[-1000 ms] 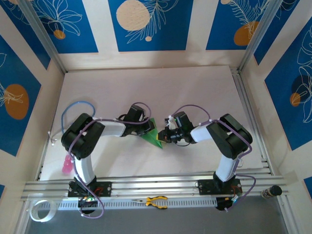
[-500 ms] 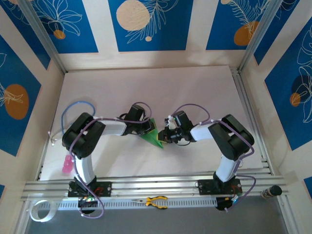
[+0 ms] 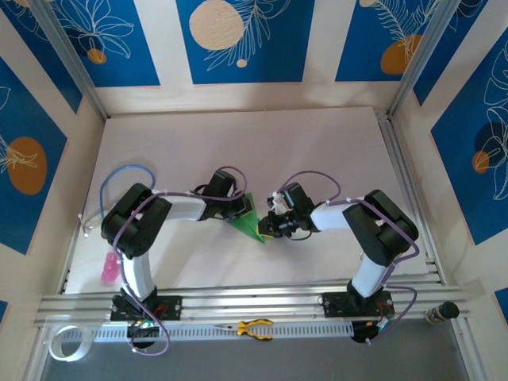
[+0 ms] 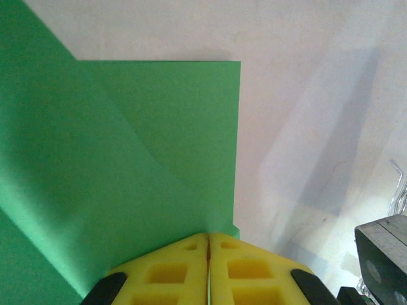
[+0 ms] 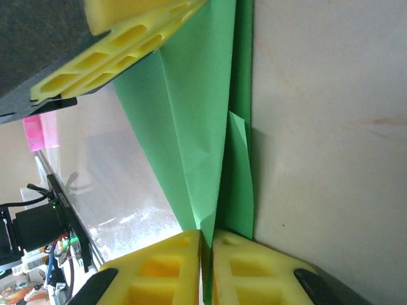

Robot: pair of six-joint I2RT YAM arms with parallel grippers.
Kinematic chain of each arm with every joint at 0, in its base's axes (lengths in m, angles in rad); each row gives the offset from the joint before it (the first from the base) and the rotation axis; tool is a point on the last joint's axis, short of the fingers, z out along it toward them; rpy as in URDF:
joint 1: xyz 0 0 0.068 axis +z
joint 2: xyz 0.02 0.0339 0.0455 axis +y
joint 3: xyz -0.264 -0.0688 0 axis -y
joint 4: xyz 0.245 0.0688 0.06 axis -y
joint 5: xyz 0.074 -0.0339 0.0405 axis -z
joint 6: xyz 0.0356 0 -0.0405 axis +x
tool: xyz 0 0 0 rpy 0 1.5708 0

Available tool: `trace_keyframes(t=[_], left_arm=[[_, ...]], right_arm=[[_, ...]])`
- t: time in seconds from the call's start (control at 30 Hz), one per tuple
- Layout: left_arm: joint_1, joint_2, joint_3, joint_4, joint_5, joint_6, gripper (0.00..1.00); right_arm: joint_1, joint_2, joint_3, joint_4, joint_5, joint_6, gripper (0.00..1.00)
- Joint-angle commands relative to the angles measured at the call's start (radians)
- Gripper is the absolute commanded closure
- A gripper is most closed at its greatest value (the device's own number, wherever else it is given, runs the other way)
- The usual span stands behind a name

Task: Fold a paper plane with a square sheet of paper (pick it up from the middle)
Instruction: Fourth fold the wing at the center of the table.

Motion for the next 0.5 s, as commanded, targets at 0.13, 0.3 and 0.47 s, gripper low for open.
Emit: trace_keyframes(t=[0.13, 0.3, 0.47], left_arm=[[-0.001, 0.032, 0.007, -0.058, -0.003, 0.015, 0.9], [-0.001, 0.031, 0.009, -0.071, -0.012, 0.021, 0.9], [-0.001, 0.035, 0.015, -0.075, -0.011, 0.022, 0.9]], right_arm=[[0.005, -0.017, -0.027, -0.075, -0.035, -0.026, 0.9], [0.004, -0.037, -0.039, -0.103, -0.04, -0.031, 0.87], [0.001, -0.045, -0.057, -0.119, -0.043, -0.038, 0.88]])
